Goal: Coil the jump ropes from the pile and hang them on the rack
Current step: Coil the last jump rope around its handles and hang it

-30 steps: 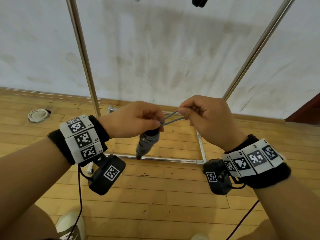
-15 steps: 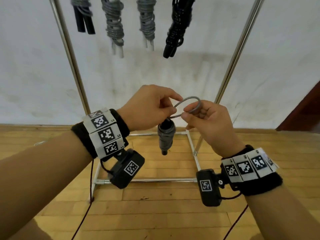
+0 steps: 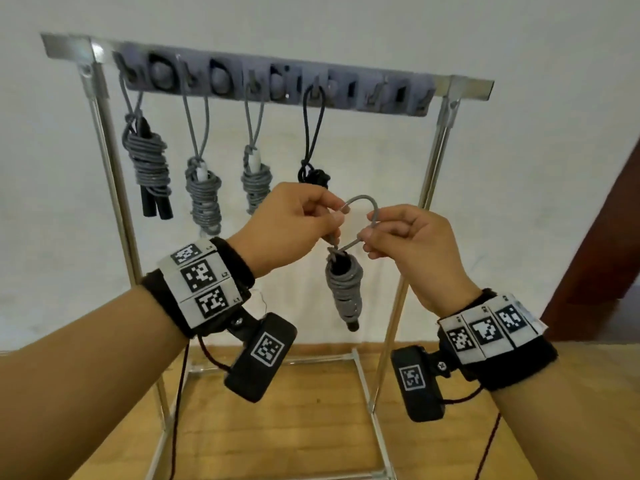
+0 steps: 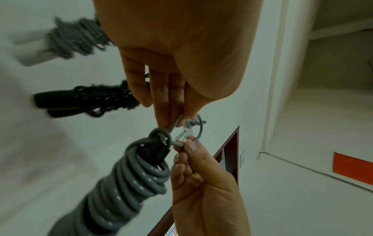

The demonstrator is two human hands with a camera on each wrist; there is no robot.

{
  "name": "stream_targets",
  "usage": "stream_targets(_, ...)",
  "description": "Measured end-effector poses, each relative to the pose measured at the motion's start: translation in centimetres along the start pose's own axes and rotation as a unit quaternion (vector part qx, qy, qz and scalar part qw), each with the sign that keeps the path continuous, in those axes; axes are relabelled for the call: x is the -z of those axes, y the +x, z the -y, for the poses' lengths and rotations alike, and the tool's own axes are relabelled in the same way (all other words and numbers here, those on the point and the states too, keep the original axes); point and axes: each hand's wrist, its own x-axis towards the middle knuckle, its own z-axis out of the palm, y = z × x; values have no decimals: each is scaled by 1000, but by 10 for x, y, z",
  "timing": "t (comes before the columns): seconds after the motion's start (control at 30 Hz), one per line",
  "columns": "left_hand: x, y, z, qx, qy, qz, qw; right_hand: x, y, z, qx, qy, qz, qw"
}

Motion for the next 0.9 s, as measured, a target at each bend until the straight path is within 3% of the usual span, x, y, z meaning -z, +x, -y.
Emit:
stream_targets(0.23,22,61,-55,-31,-23,-72,997,8,67,64,104,-65,-30,992)
stream_targets(0.4,22,102,-85,-68,-29,-127,989,14,111,93,130,-77,-71,986)
stream_targets(0.67,7,138,-58,-82,132,-173,972,12,147,62,67,-130,-104,984)
stream_targets(0.9,1,146,-35,-50,99,-160,981,10,157,37,51,-150,-77,984)
